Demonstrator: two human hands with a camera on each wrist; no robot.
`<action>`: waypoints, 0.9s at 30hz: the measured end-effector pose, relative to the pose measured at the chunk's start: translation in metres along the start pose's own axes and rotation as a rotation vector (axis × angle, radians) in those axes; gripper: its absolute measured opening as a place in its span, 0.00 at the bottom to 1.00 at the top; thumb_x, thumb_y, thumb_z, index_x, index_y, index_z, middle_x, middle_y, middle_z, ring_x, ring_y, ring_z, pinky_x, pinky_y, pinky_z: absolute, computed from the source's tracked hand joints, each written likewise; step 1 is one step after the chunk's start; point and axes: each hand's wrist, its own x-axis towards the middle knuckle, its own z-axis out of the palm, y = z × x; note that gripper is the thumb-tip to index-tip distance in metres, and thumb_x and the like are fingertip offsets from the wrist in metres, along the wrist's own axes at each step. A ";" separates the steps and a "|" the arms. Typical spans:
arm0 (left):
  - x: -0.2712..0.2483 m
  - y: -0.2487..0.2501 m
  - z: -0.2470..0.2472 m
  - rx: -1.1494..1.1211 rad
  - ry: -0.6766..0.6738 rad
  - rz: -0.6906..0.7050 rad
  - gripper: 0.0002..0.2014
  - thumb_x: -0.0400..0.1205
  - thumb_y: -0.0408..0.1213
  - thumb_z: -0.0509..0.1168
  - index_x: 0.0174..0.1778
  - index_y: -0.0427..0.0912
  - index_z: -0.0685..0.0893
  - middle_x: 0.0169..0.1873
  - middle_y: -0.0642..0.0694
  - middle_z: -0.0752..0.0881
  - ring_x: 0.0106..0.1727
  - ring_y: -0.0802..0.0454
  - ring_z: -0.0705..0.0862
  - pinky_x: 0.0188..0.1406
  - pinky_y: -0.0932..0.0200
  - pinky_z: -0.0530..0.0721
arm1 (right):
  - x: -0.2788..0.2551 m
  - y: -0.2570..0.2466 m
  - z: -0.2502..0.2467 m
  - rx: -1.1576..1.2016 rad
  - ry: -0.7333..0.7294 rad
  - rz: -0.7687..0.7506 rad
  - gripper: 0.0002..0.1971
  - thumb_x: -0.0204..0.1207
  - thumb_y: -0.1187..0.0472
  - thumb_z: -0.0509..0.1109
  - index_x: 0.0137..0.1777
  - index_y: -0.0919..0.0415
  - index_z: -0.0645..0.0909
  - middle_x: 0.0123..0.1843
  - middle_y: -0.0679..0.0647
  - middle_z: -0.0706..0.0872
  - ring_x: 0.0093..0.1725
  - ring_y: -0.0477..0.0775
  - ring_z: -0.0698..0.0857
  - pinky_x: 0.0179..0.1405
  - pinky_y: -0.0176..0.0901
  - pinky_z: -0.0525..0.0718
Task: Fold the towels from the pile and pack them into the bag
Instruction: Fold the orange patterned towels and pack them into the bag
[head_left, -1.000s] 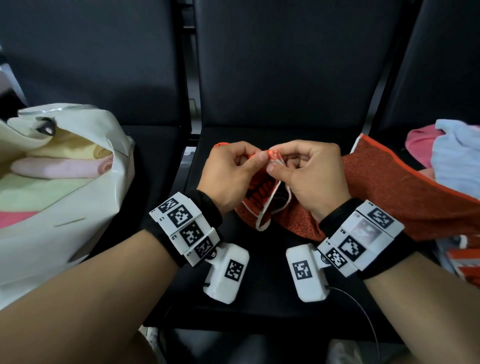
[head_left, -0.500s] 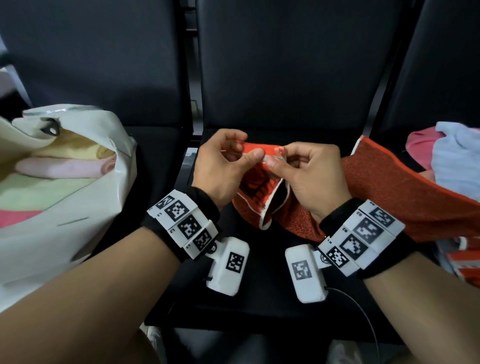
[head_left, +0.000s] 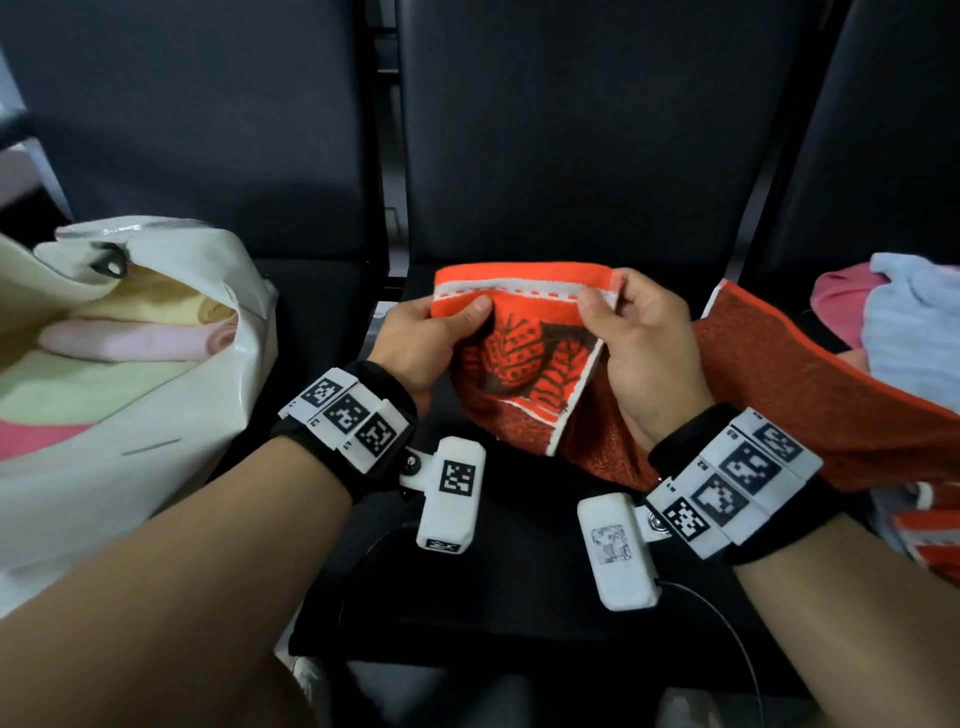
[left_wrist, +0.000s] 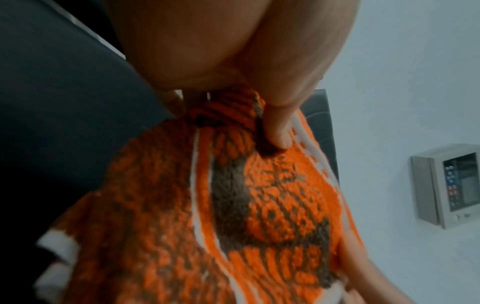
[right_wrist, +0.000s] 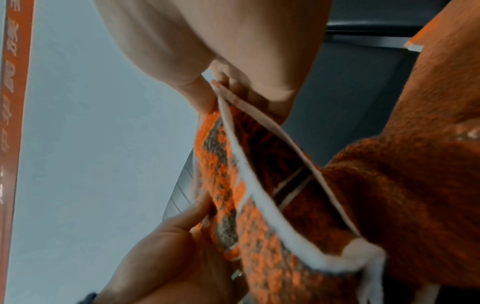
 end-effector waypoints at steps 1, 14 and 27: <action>-0.001 0.002 0.001 -0.017 0.000 0.027 0.02 0.82 0.30 0.72 0.48 0.36 0.90 0.37 0.47 0.93 0.37 0.56 0.91 0.39 0.62 0.87 | 0.002 0.000 -0.002 0.005 0.045 -0.005 0.05 0.83 0.62 0.69 0.50 0.61 0.86 0.48 0.59 0.93 0.52 0.61 0.92 0.55 0.54 0.89; -0.018 0.024 0.007 -0.069 0.120 0.355 0.05 0.87 0.31 0.68 0.46 0.42 0.88 0.37 0.49 0.91 0.42 0.55 0.90 0.44 0.59 0.87 | -0.004 -0.004 -0.002 0.059 -0.083 0.151 0.10 0.79 0.58 0.76 0.54 0.64 0.90 0.49 0.59 0.94 0.51 0.57 0.93 0.56 0.52 0.90; -0.010 0.030 -0.007 -0.080 0.198 0.298 0.10 0.85 0.40 0.71 0.43 0.38 0.90 0.39 0.42 0.94 0.44 0.46 0.93 0.49 0.49 0.91 | 0.004 -0.002 -0.005 -0.030 -0.054 0.108 0.09 0.85 0.66 0.68 0.47 0.61 0.88 0.43 0.57 0.94 0.45 0.55 0.93 0.51 0.50 0.90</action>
